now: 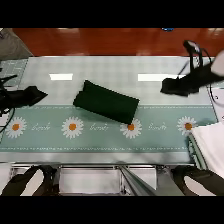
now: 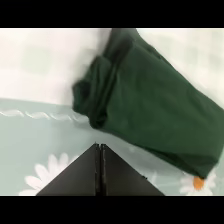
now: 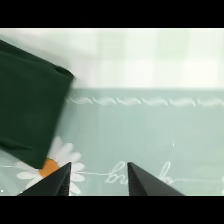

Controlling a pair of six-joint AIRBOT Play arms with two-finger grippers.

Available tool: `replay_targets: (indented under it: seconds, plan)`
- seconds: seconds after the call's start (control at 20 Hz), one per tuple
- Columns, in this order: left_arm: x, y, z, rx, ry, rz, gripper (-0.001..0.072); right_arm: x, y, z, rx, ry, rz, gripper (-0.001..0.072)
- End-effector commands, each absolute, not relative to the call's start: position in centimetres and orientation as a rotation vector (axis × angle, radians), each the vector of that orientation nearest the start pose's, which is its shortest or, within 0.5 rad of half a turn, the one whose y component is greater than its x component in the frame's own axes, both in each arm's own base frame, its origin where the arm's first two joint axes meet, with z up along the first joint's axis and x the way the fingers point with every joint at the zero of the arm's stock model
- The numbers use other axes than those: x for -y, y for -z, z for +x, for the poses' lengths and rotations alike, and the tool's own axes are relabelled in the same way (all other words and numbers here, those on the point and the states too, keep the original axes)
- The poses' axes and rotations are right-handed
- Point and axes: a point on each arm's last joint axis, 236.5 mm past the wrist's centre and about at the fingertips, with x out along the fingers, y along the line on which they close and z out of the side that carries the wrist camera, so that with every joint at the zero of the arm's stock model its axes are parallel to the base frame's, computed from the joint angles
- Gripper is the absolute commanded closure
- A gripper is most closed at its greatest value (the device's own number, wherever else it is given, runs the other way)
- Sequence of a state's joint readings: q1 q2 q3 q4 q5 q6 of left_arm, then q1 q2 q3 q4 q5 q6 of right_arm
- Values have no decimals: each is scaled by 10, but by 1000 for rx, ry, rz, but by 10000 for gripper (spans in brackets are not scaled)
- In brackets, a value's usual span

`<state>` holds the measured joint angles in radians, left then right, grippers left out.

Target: Fold the shirts.

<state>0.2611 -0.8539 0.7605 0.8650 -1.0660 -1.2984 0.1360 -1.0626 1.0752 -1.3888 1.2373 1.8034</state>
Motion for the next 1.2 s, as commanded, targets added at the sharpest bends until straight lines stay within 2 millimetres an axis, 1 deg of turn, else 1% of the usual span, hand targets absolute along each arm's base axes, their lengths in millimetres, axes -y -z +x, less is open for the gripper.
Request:
replay_targets:
  seconds: [0.0, 0.05, 0.15, 0.2, 0.3, 0.4, 0.55, 0.65, 0.75, 0.8, 0.85, 0.9, 1.0, 1.05, 1.1, 1.15]
  plan:
    - [91, -28, 304, -1050, 339, -560, 690, -97, 15, 298, -1207, -48, 541, 293]
    - [101, -19, 299, -1070, 355, -553, 690, -117, 32, 297, -1217, -93, 631, 293]
    - [116, -10, 292, -1089, 385, -535, 690, -146, 55, 301, -1257, -150, 739, 293]
    - [121, -8, 291, -1096, 390, -536, 690, -158, 65, 306, -1279, -174, 782, 293]
    - [126, -7, 290, -1105, 403, -537, 690, -180, 78, 315, -1323, -240, 857, 293]
    - [126, -7, 290, -1108, 401, -541, 690, -199, 85, 322, -1371, -314, 906, 294]
    - [126, -7, 290, -1108, 399, -544, 690, -217, 91, 334, -1416, -380, 940, 295]
    - [126, -6, 291, -1110, 392, -552, 690, -231, 93, 341, -1439, -417, 919, 298]
    - [126, -5, 292, -1110, 389, -553, 690, -251, 92, 347, -1449, -465, 886, 324]
    - [126, -5, 292, -1111, 389, -554, 690, -261, 89, 351, -1446, -498, 860, 474]
    - [125, -5, 292, -1113, 385, -559, 690, -270, 81, 354, -1426, -549, 823, 646]
    - [125, -5, 292, -1113, 385, -559, 690, -281, 68, 359, -1395, -608, 784, 691]
    - [125, -5, 292, -1113, 385, -559, 690, -295, 34, 369, -1365, -710, 730, 692]
    - [125, -5, 293, -1108, 382, -559, 690, -299, 9, 377, -1342, -756, 687, 692]
    - [124, -4, 295, -1101, 376, -559, 690, -298, -10, 385, -1317, -765, 640, 692]
    - [122, -4, 298, -1092, 369, -560, 690, -293, -33, 397, -1284, -750, 589, 692]
